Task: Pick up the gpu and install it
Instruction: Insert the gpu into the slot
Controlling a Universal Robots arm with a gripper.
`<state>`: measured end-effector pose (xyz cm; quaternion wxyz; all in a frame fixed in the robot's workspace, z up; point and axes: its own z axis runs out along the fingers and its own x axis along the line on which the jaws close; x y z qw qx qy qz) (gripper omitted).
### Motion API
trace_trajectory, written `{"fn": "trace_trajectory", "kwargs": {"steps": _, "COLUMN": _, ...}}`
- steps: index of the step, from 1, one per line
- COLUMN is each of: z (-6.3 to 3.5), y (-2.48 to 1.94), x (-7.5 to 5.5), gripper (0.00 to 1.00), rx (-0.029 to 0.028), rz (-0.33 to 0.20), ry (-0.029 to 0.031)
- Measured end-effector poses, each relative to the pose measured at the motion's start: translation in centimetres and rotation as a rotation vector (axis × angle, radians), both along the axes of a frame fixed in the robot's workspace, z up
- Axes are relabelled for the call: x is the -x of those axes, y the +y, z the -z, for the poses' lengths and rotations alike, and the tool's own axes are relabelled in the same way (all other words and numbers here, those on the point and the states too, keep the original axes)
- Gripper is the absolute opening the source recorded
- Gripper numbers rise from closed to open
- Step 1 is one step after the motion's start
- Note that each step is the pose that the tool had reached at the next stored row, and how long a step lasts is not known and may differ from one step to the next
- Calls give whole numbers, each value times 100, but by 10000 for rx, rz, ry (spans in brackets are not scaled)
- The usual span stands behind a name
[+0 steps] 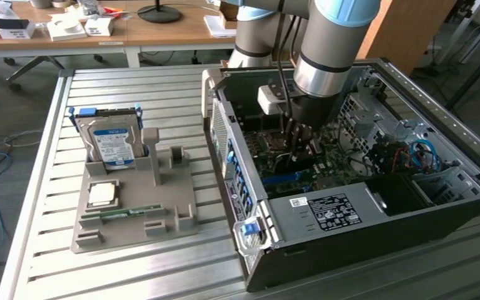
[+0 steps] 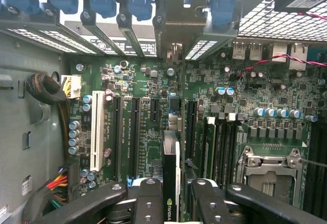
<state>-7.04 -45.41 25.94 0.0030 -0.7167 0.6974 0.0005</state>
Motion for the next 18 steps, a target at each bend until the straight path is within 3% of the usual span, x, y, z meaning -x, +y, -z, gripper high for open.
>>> {"fn": "trace_trajectory", "kwargs": {"steps": 18, "z": 25, "y": 0, "x": 6, "gripper": 26, "rx": -16, "rz": 0, "ry": -1}}
